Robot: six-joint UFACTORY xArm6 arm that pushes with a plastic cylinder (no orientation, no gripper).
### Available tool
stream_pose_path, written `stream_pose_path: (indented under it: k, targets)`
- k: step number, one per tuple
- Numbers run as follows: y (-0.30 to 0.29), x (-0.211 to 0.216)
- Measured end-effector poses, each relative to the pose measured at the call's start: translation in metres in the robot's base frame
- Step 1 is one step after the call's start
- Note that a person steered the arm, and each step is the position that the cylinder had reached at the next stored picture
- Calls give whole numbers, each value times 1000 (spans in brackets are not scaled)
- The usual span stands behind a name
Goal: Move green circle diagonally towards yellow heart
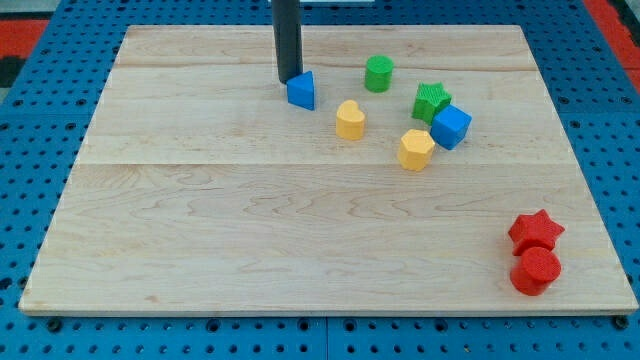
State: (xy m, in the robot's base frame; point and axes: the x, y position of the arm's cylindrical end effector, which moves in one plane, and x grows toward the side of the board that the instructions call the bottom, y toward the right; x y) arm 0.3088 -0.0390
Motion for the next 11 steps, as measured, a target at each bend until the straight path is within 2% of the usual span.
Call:
stream_pose_path:
  k: [1,2,3,5,6,7,9,10,11]
  targets:
    - [-2,-26]
    - [42,-52]
    - [111,-43]
    - [160,-50]
    - [191,-39]
    - [160,-34]
    - [137,-5]
    - [178,-14]
    - [267,-25]
